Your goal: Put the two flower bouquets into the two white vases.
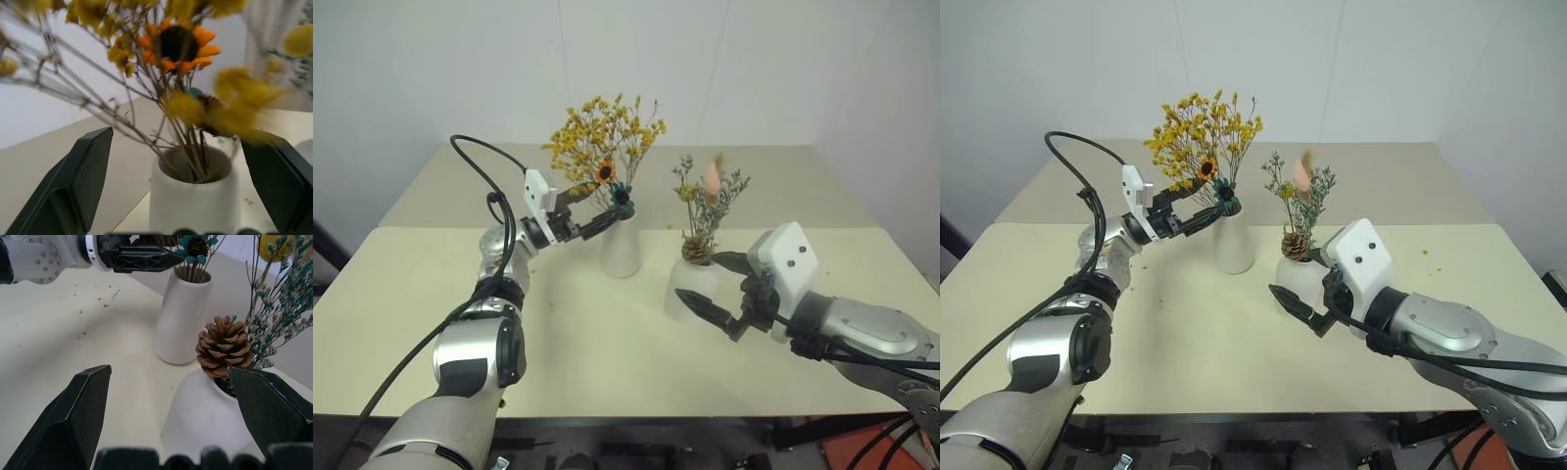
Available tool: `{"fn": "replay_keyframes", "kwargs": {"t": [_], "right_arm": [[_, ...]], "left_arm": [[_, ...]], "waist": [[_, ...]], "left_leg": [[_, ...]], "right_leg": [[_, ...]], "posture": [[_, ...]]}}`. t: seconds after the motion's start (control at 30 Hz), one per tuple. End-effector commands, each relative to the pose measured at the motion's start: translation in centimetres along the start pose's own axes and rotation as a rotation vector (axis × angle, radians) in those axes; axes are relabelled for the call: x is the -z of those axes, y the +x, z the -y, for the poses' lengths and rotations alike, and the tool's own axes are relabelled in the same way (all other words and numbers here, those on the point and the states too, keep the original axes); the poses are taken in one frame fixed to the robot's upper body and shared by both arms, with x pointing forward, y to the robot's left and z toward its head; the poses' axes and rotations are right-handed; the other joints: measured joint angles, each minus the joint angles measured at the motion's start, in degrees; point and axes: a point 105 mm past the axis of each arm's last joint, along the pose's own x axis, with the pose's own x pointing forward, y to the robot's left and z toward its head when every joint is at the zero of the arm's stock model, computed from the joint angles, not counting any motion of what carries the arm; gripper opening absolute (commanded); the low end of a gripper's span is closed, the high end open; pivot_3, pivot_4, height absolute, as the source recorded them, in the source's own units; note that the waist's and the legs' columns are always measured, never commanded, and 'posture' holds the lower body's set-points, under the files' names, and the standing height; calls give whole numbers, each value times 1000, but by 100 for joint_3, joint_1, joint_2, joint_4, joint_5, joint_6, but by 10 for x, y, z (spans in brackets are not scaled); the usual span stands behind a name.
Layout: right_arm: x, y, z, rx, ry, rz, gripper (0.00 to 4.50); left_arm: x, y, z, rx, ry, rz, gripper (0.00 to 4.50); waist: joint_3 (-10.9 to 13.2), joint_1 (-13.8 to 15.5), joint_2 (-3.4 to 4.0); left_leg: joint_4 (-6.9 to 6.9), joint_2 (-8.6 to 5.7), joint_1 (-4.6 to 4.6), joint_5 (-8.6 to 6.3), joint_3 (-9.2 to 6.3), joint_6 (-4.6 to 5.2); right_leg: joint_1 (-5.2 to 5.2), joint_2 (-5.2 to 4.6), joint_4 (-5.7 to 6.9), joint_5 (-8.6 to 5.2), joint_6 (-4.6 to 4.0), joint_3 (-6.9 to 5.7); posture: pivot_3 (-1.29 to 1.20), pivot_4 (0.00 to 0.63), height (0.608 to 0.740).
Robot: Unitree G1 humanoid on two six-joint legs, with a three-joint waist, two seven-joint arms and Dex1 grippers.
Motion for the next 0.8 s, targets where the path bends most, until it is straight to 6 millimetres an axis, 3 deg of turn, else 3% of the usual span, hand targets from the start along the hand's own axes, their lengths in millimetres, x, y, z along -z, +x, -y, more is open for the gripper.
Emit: {"fn": "replay_keyframes", "kwargs": {"t": [0.03,0.27,0.37,0.5,0.63,0.8], "right_arm": [[-9,-2,1,19,-28,52,4500],[-9,-8,2,34,-27,61,4500],[-8,-19,4,34,-25,60,4500],[2,-45,12,43,-42,26,4500],[10,-70,27,51,-66,-16,4500],[16,-99,60,81,-96,-73,4500]], "left_arm": [[-7,-10,-1,49,90,-47,4452],[-7,-65,-7,31,159,-144,4452],[-20,-98,-4,15,177,-156,4452],[-39,-132,20,64,208,-218,4452],[-56,-147,43,98,214,-270,4452],[-76,-162,62,97,270,-359,4452]], "waist": [[0,-5,0],[-1,-46,2],[-1,-31,3],[-2,-15,4],[-5,64,2],[-5,20,3]], "left_leg": [[0,0,1,0,0,0],[-1,5,1,0,0,0],[-1,7,1,0,-1,0],[-3,12,-2,0,-1,0],[0,13,16,0,2,-1],[-10,30,98,-1,18,-2]], "right_leg": [[0,0,0,0,0,0],[-5,2,3,0,-1,2],[-4,2,4,1,-2,1],[-5,2,4,1,-2,2],[15,0,0,1,-2,0],[95,9,-18,-24,23,2]], "posture": [[0,150,740],[0,150,740],[0,150,740],[0,150,740],[0,150,740],[0,150,740]]}}
